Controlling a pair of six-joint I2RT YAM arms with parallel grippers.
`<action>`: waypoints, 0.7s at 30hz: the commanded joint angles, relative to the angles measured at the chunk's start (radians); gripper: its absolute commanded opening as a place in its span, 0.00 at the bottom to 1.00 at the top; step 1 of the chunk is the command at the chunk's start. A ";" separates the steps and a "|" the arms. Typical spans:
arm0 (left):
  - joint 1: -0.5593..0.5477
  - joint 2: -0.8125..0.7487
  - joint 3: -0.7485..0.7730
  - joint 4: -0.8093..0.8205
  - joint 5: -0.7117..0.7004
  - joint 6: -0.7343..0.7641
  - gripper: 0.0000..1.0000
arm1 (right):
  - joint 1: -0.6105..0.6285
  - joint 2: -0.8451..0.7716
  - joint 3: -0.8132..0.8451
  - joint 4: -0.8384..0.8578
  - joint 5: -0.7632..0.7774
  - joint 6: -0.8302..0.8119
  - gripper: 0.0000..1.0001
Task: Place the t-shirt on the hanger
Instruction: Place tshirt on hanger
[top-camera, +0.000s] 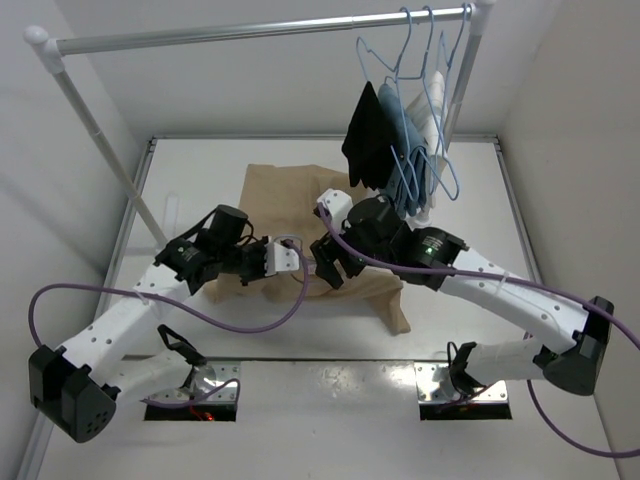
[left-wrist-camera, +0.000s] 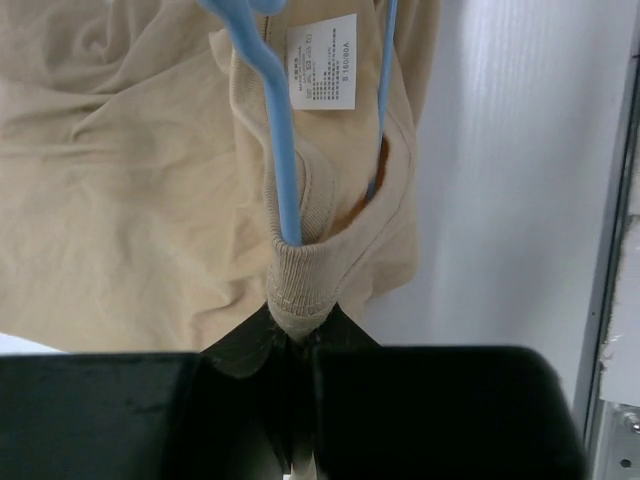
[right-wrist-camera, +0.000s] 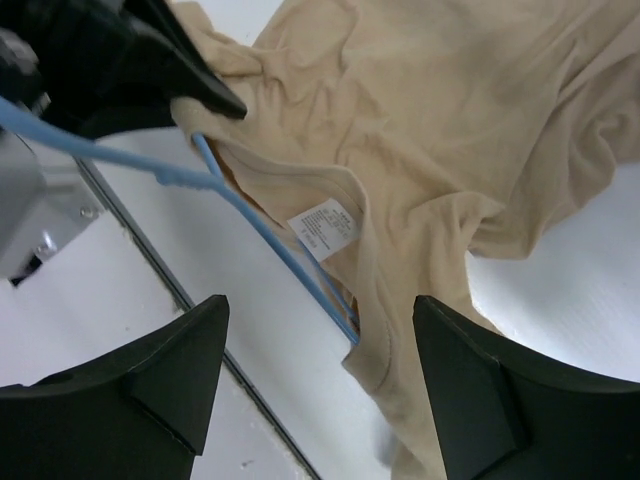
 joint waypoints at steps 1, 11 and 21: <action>0.027 -0.021 0.068 0.005 0.121 -0.005 0.00 | 0.001 0.021 -0.004 0.020 -0.069 -0.093 0.75; 0.082 -0.071 0.079 -0.027 0.170 -0.077 0.00 | -0.008 -0.005 -0.122 0.199 -0.094 -0.021 0.00; 0.309 0.005 0.100 -0.049 0.141 -0.043 0.00 | 0.003 -0.200 -0.199 0.186 0.024 0.002 0.00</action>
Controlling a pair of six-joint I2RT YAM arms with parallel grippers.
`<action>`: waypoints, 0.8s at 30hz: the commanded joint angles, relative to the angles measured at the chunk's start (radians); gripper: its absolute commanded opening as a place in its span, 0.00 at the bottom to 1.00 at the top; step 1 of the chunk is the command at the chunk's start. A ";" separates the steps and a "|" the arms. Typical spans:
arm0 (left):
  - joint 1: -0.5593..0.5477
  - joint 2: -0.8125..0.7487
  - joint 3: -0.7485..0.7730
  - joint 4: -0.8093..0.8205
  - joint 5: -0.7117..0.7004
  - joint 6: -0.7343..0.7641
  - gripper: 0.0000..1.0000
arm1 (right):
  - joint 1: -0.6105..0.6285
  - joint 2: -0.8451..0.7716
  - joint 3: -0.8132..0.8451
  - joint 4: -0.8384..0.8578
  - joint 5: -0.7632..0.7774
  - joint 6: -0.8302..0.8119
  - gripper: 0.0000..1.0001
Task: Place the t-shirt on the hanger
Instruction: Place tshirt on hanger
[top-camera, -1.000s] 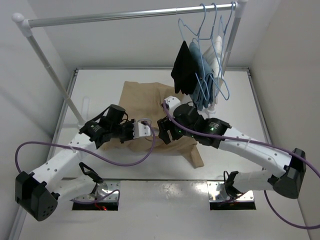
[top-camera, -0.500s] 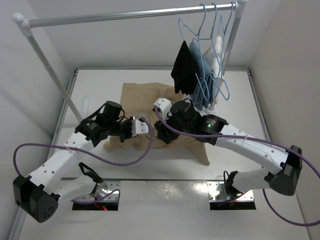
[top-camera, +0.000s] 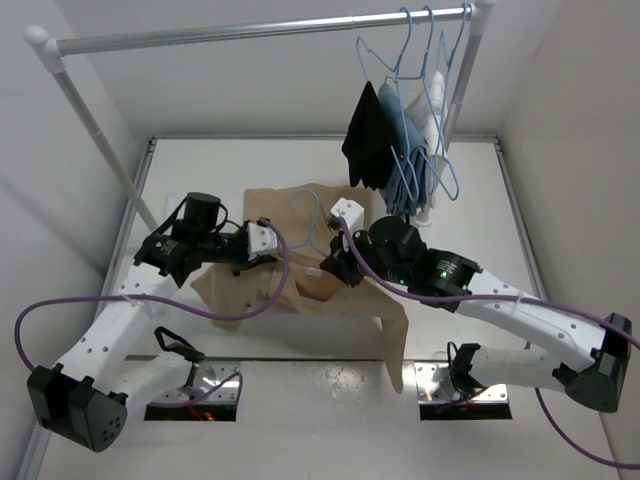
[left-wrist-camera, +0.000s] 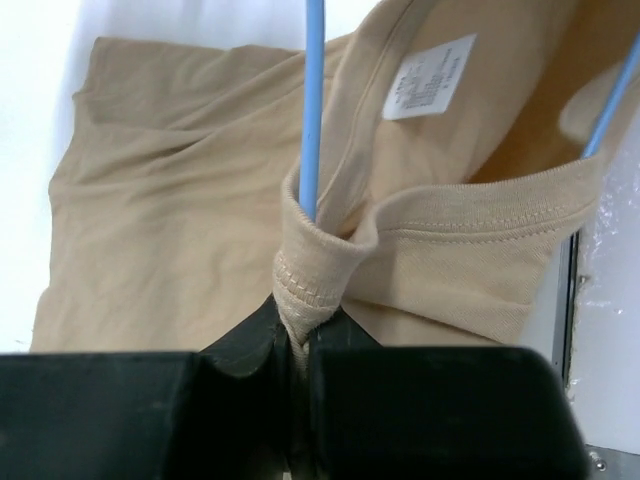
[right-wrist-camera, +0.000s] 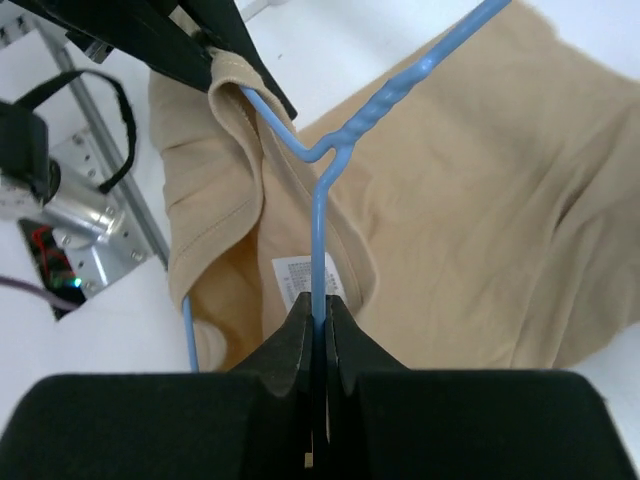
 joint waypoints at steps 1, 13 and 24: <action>0.129 0.059 0.058 -0.033 -0.132 -0.011 0.02 | -0.012 -0.049 0.060 -0.127 0.118 0.019 0.00; 0.199 0.129 0.276 -0.031 -0.109 -0.222 0.68 | 0.016 0.063 0.293 -0.136 0.313 -0.062 0.00; 0.220 0.051 0.382 0.035 -0.300 -0.456 1.00 | 0.057 0.226 0.558 -0.058 0.620 -0.233 0.00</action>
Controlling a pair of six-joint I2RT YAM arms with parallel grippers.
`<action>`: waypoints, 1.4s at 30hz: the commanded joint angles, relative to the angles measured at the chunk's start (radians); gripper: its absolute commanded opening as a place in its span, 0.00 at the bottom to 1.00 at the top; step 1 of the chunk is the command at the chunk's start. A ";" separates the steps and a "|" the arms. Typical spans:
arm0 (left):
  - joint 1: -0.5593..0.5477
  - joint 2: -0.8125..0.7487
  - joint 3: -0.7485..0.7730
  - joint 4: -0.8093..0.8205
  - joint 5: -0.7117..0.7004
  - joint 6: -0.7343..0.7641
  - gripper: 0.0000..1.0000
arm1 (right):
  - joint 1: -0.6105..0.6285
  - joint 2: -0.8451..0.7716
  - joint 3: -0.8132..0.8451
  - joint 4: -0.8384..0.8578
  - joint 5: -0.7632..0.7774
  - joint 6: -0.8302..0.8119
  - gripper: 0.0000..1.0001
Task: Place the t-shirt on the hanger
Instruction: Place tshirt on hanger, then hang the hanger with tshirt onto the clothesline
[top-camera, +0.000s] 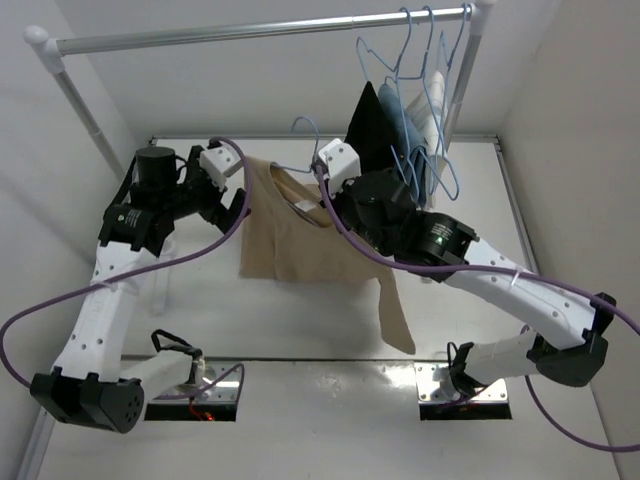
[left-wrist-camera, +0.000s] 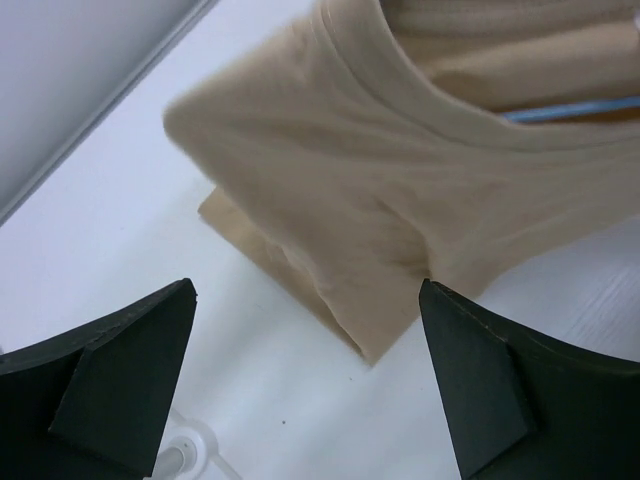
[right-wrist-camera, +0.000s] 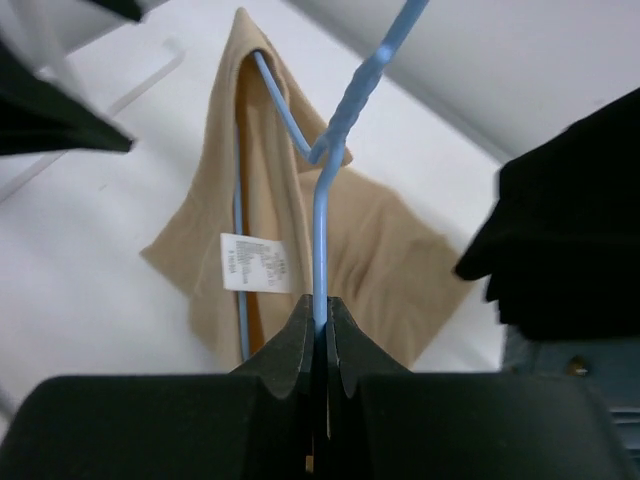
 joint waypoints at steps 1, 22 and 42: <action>0.007 -0.080 0.024 0.041 -0.084 -0.106 1.00 | 0.020 0.037 0.113 0.123 0.205 -0.081 0.00; 0.007 -0.303 -0.293 0.152 -0.161 -0.169 1.00 | 0.003 0.171 0.309 0.529 0.567 -0.454 0.00; 0.007 -0.303 -0.333 0.170 -0.106 -0.189 1.00 | -0.155 0.287 0.445 0.577 0.659 -0.592 0.00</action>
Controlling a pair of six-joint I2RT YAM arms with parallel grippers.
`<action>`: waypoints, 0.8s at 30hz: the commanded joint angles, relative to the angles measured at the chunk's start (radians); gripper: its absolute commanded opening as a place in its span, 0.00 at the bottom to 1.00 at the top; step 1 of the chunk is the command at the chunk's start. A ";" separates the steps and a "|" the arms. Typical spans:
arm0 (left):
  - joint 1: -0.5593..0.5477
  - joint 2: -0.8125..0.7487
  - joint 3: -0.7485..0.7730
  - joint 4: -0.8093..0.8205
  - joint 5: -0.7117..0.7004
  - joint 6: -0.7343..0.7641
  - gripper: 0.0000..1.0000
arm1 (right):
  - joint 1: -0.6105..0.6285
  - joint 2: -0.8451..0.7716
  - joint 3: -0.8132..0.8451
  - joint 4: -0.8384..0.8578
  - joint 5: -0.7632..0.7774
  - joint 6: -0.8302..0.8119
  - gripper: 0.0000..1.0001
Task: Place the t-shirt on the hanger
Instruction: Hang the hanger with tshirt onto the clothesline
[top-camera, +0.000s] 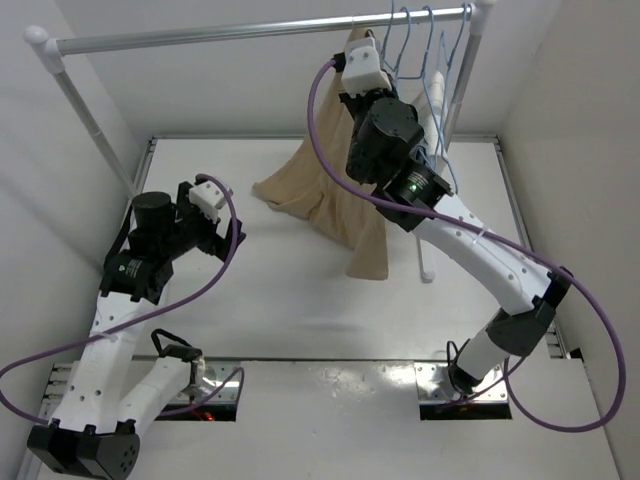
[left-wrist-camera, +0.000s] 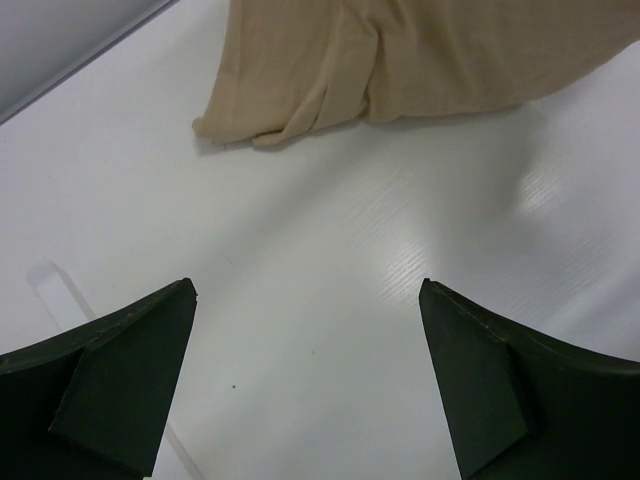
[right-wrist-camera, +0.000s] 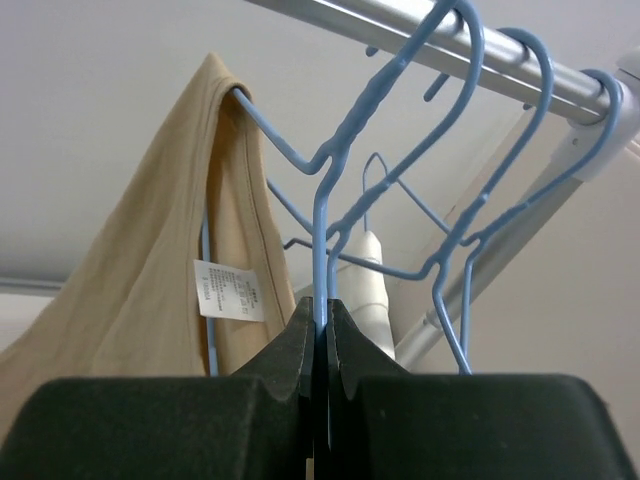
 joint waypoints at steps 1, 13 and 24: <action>0.007 -0.015 -0.011 0.034 0.015 -0.022 1.00 | -0.028 0.023 0.104 0.024 -0.016 0.021 0.00; 0.007 -0.015 -0.011 0.034 0.015 -0.022 1.00 | -0.085 0.025 0.045 -0.194 -0.090 0.259 0.00; 0.007 -0.015 -0.020 0.043 0.024 -0.022 1.00 | -0.085 -0.004 0.039 -0.289 -0.113 0.348 0.27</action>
